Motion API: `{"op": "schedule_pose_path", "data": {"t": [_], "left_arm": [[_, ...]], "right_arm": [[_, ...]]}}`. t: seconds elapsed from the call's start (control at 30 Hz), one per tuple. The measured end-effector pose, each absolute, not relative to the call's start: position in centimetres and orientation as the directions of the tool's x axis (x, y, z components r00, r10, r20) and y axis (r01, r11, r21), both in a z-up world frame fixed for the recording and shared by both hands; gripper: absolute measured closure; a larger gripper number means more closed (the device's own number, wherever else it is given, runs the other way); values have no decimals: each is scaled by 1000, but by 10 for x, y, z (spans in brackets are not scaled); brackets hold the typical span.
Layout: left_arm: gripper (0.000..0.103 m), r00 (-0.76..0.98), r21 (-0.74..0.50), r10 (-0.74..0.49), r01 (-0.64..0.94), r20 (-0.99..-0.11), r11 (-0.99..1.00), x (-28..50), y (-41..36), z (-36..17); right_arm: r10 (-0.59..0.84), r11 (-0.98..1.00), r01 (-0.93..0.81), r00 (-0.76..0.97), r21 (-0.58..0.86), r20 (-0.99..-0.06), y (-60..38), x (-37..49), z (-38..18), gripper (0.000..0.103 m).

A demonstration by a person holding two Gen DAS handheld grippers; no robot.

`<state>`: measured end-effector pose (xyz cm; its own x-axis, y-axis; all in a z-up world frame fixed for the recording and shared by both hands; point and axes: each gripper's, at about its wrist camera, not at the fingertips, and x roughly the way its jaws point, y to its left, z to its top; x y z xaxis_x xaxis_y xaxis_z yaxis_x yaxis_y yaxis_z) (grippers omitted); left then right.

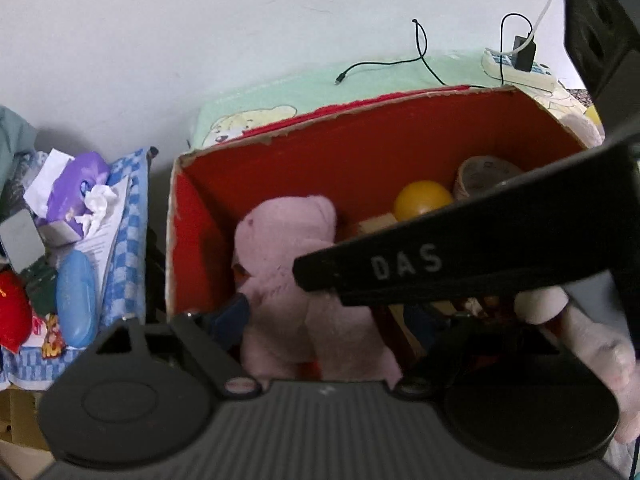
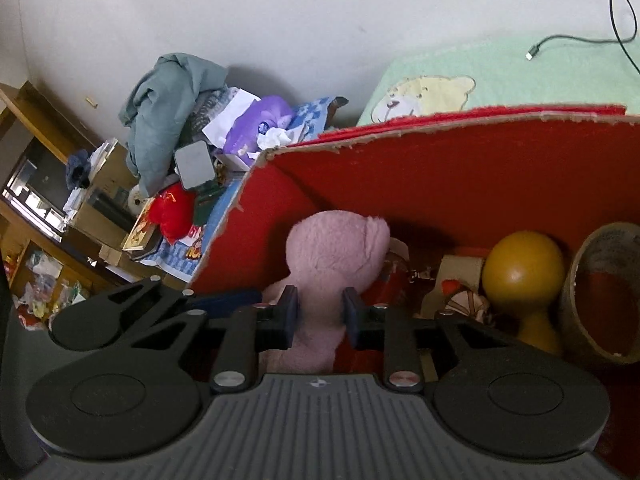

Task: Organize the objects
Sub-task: 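Carry the pink teddy bear with the right gripper into the red box, then lower the pink teddy bear into the box and open the right gripper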

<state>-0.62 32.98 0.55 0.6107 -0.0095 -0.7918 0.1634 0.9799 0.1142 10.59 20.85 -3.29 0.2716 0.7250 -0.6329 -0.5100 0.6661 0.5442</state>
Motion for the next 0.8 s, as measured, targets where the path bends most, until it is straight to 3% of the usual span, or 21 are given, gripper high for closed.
{"op": "schedule_pose_path", "data": {"t": [0.8], "left_arm": [[22,590,165,39,162,-807,973,3,322,0]], "right_arm": [[772,622,-487,249,613,-585,197,110,-35,68]]}}
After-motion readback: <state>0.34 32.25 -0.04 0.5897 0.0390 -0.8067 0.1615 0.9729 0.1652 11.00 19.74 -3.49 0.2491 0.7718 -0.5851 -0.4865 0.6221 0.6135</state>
